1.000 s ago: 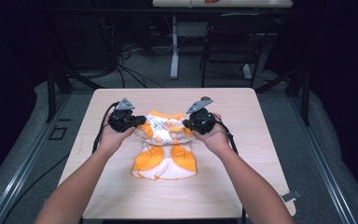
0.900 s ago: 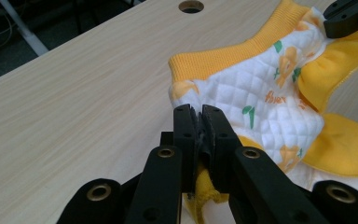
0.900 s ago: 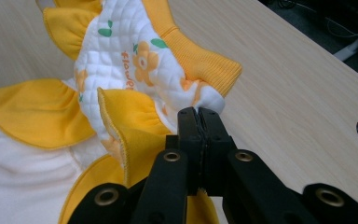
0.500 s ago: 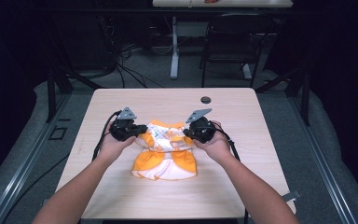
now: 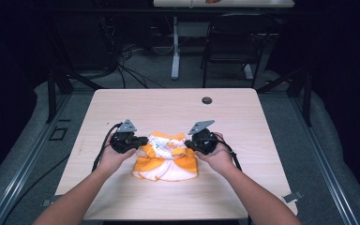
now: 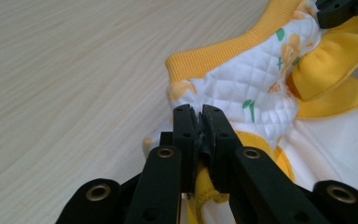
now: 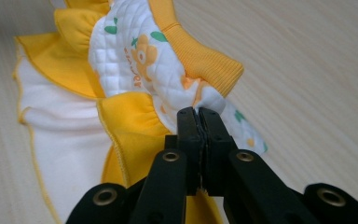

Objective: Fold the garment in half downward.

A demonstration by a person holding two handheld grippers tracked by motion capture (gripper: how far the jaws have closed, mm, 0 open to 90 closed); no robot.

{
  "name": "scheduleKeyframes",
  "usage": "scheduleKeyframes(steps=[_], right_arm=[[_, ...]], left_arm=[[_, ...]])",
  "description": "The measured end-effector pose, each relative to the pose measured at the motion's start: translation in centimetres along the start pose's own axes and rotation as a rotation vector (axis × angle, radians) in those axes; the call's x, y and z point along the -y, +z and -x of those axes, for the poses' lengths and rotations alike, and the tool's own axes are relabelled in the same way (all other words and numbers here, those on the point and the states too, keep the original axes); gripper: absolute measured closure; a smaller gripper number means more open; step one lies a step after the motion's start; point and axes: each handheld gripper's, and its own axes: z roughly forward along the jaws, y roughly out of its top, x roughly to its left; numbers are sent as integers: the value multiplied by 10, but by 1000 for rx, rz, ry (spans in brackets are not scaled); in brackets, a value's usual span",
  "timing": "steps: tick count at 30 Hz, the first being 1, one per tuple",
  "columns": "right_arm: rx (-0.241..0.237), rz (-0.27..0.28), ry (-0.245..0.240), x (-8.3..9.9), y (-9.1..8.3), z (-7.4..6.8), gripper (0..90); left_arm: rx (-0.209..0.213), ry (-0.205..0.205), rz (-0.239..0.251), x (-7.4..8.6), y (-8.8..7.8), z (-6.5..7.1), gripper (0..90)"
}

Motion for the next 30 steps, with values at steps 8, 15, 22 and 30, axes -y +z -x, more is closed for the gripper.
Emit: scheduleKeyframes(steps=[8, 15, 22, 30], right_arm=[[-47, -6, 1, 15, -4, -14, 837], [-64, 9, 45, 26, -10, -16, 795], [-74, 65, 86, 22, -22, -13, 729], [-42, 99, 112, 14, -19, -9, 796]], left_arm=[[29, 12, -14, 18, -3, 13, 823], [68, 3, 0, 25, -14, 21, 772], [66, -21, 32, 16, -28, 17, 707], [35, -60, 44, 7, -24, 10, 725]])
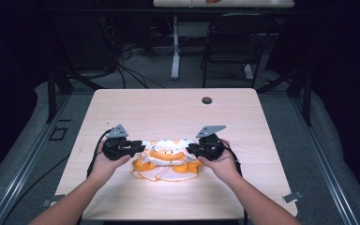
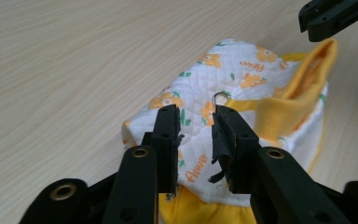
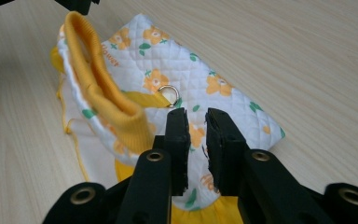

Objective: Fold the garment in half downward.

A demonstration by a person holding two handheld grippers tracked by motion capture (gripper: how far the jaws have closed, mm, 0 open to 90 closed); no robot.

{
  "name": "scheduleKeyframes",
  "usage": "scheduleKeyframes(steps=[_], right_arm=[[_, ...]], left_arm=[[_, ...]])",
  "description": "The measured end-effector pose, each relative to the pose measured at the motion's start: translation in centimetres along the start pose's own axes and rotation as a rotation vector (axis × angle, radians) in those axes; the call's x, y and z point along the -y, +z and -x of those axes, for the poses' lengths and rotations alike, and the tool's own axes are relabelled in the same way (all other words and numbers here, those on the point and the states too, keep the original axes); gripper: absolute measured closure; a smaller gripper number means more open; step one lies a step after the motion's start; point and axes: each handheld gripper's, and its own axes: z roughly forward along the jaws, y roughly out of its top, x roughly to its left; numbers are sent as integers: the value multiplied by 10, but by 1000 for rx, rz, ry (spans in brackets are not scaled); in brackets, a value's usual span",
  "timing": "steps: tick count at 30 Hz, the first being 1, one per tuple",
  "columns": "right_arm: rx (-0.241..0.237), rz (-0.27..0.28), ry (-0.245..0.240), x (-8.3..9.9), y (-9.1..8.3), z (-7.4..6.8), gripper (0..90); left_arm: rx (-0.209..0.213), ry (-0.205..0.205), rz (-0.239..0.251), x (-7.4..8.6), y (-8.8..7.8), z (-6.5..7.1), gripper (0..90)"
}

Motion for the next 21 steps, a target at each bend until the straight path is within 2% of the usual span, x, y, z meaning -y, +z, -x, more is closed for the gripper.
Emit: scheduleKeyframes(steps=[2, 7, 9, 14, 21], right_arm=[[-10, -7, 2, -1, 4, -1, 809], [-42, -28, -25, -1, 13, -11, 826], [-71, -39, -36, 1, 15, -14, 826], [-93, -62, -67, 5, 14, -23, 836], [-115, -91, -72, 17, 15, -31, 834]], left_arm=[[13, -3, -14, 1, 5, 3, 749], [38, 31, -42, 5, 14, 14, 815], [48, 39, -53, 6, 15, 17, 822], [56, 57, -76, 13, 14, 24, 847], [57, 80, -119, 23, 18, 30, 847]])
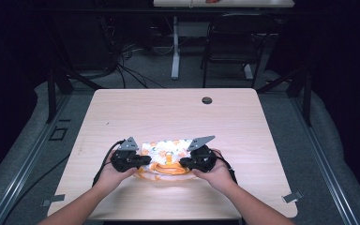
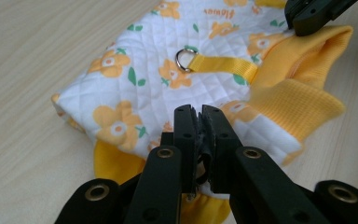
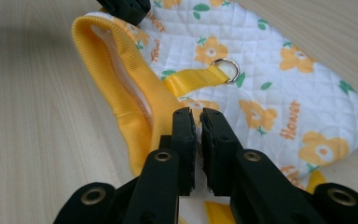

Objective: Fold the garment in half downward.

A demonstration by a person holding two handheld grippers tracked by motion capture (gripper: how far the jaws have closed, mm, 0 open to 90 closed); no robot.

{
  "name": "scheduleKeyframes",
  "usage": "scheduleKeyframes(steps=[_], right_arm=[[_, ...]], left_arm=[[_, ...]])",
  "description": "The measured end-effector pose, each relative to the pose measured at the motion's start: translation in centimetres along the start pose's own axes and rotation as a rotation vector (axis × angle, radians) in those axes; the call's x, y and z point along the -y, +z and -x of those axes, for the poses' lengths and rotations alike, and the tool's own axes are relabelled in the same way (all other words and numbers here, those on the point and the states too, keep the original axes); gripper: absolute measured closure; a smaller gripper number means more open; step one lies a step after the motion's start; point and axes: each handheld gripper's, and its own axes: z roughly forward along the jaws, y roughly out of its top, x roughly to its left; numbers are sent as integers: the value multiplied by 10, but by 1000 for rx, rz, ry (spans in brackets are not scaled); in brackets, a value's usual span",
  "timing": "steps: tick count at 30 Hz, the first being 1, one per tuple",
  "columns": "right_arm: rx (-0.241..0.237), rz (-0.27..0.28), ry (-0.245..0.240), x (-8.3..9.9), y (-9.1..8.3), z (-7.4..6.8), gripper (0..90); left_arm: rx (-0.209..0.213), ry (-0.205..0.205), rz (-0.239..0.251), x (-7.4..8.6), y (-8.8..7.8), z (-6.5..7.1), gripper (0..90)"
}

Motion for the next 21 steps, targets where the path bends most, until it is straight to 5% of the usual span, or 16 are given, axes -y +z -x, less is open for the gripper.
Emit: scheduleKeyframes(steps=[8, 21], right_arm=[[-16, -43, 4, 15, 10, -6, 832], [-25, -52, 18, 30, 18, -10, 840]], left_arm=[[-6, 3, -41, 11, 9, 0, 840], [-22, -8, -3, 19, 8, 3, 816]])
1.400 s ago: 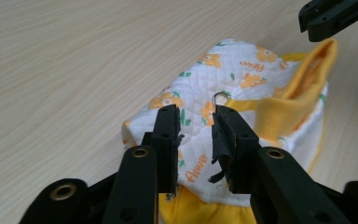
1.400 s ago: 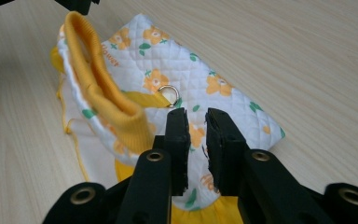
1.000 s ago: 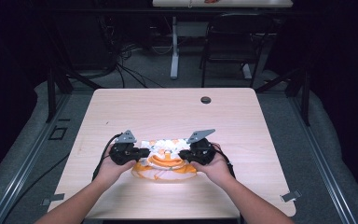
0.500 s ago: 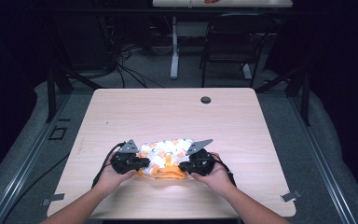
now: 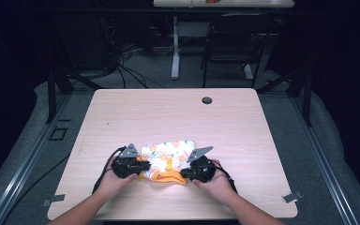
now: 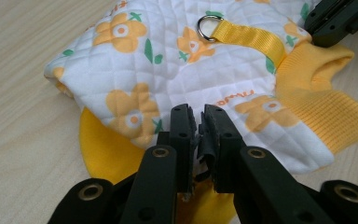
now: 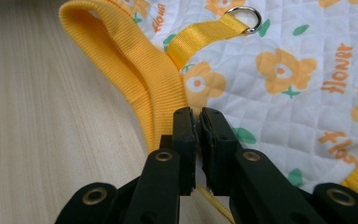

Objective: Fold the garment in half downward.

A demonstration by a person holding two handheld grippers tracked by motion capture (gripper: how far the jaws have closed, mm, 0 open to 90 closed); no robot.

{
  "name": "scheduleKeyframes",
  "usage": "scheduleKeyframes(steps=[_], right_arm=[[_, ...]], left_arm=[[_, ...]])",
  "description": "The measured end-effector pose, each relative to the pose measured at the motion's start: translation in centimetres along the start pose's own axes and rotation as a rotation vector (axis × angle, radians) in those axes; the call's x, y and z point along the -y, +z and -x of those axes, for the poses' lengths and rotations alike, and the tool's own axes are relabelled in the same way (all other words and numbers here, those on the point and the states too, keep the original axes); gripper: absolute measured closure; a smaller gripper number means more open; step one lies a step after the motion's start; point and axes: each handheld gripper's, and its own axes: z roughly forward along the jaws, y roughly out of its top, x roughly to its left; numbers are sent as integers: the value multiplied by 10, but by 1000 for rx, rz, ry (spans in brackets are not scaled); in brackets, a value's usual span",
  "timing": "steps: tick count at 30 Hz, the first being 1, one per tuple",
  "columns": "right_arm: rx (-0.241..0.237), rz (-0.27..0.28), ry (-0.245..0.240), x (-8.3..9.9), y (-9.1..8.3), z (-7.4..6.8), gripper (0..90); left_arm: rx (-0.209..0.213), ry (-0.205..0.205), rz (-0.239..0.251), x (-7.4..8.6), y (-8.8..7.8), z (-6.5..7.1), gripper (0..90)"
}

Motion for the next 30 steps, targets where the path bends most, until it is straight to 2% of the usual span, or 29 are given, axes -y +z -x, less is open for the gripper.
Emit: scheduleKeyframes(steps=[7, 10, 13, 18, 21, 30], right_arm=[[14, 3, -11, 1, 0, -3, 839], [20, 4, -11, 2, 0, -3, 837], [17, 11, -6, 3, -1, -3, 838], [22, 22, 1, 5, -1, -4, 840], [23, 24, 7, 6, -1, -3, 842], [24, 35, 20, 6, 1, 1, 845]], left_arm=[[50, -1, 24, -3, -13, 10, 832], [68, -4, 6, 1, -14, 14, 836], [59, -4, -14, 7, -10, 14, 839], [50, -19, -20, 12, -5, 12, 843], [43, -13, -26, 15, -1, 12, 844], [14, -18, -22, 12, 4, 6, 850]])
